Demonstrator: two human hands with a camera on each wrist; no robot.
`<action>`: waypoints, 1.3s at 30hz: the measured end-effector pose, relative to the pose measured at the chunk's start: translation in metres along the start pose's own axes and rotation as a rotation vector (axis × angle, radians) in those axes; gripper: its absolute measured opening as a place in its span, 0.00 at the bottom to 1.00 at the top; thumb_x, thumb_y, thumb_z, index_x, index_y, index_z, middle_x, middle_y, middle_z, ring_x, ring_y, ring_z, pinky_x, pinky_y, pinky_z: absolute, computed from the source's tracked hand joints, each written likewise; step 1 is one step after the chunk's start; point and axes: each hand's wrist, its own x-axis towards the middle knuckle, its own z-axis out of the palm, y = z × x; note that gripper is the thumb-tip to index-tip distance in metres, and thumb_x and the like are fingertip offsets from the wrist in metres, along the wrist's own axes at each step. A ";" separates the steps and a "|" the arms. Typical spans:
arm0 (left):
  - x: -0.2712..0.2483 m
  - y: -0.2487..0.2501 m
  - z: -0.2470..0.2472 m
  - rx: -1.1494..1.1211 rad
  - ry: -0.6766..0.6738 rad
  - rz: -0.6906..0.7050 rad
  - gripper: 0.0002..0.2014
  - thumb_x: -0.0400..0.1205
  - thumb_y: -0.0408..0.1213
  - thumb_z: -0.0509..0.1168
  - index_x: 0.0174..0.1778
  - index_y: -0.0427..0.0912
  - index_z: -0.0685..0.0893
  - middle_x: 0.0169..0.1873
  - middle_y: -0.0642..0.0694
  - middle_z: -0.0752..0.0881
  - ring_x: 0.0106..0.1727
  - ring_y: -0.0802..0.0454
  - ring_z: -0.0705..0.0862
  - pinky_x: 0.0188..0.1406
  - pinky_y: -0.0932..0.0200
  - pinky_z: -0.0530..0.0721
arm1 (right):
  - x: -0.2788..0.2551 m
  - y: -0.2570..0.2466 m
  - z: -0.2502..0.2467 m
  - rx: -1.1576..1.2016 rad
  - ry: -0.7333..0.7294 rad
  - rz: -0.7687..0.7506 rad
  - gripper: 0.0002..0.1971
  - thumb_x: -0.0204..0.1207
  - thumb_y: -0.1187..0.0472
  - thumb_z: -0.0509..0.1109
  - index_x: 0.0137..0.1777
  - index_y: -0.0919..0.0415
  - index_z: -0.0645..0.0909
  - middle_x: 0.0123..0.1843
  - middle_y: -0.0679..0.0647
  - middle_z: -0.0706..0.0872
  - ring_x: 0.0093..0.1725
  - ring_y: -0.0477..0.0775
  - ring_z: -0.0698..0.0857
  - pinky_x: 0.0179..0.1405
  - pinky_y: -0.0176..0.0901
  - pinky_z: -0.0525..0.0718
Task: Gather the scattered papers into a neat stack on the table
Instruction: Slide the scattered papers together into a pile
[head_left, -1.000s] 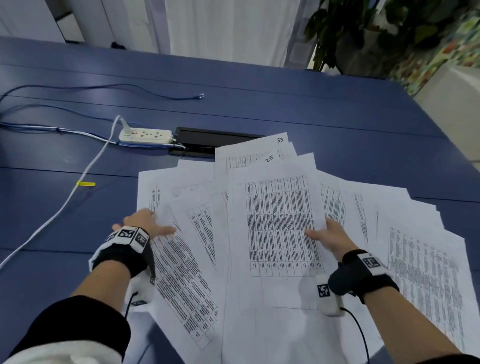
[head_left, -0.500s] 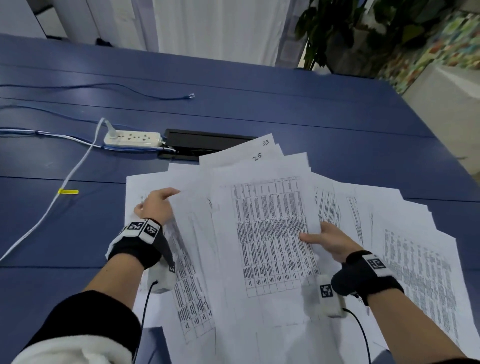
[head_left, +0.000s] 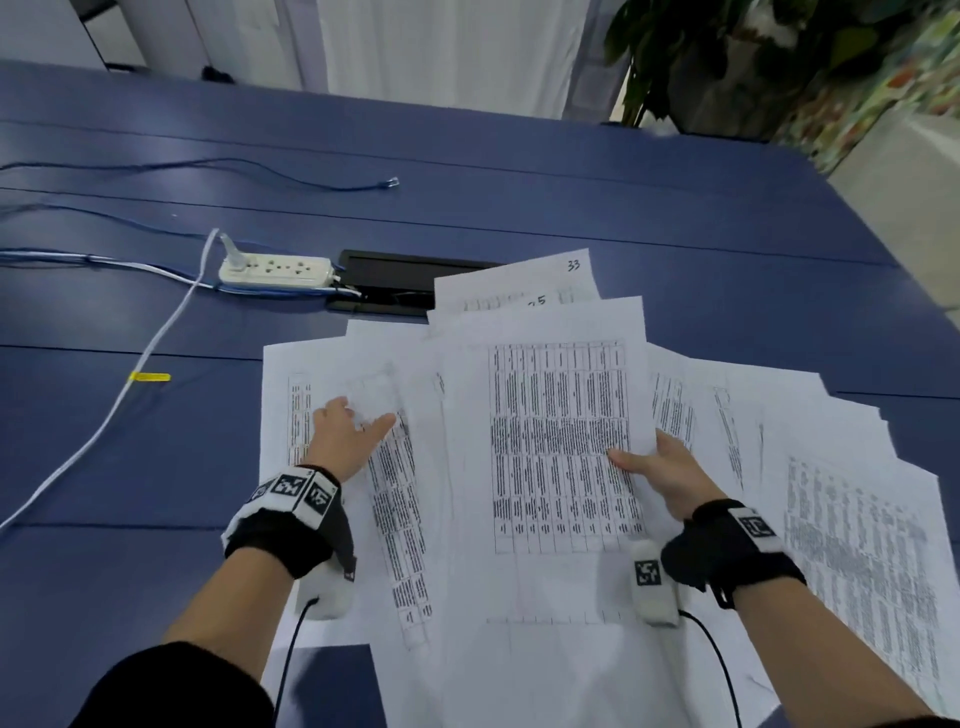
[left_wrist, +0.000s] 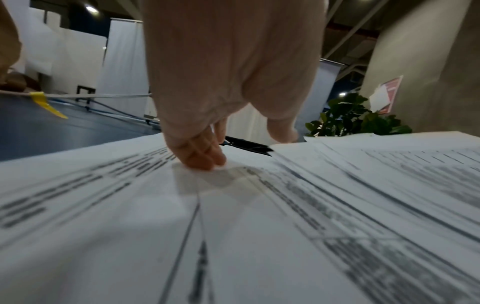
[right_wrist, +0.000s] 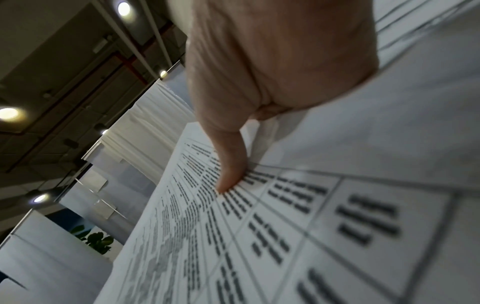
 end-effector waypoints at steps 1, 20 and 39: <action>-0.002 0.001 0.002 -0.002 -0.014 -0.009 0.37 0.78 0.46 0.68 0.77 0.31 0.59 0.74 0.35 0.67 0.73 0.38 0.71 0.73 0.47 0.69 | -0.001 -0.001 0.000 0.020 0.007 -0.001 0.21 0.72 0.66 0.74 0.65 0.64 0.78 0.63 0.59 0.85 0.65 0.60 0.81 0.75 0.60 0.69; -0.021 -0.002 0.005 0.146 0.154 -0.221 0.31 0.71 0.35 0.75 0.63 0.22 0.70 0.60 0.26 0.77 0.64 0.31 0.78 0.56 0.46 0.79 | -0.005 -0.014 0.031 -0.161 -0.128 -0.073 0.18 0.72 0.65 0.75 0.61 0.63 0.79 0.54 0.54 0.85 0.58 0.59 0.83 0.67 0.54 0.76; -0.025 0.026 0.032 -0.206 -0.105 0.029 0.23 0.87 0.42 0.49 0.74 0.29 0.65 0.71 0.43 0.70 0.75 0.44 0.68 0.74 0.52 0.63 | -0.013 -0.007 0.020 0.011 -0.184 0.000 0.19 0.76 0.69 0.69 0.66 0.59 0.74 0.70 0.58 0.80 0.62 0.55 0.81 0.71 0.54 0.73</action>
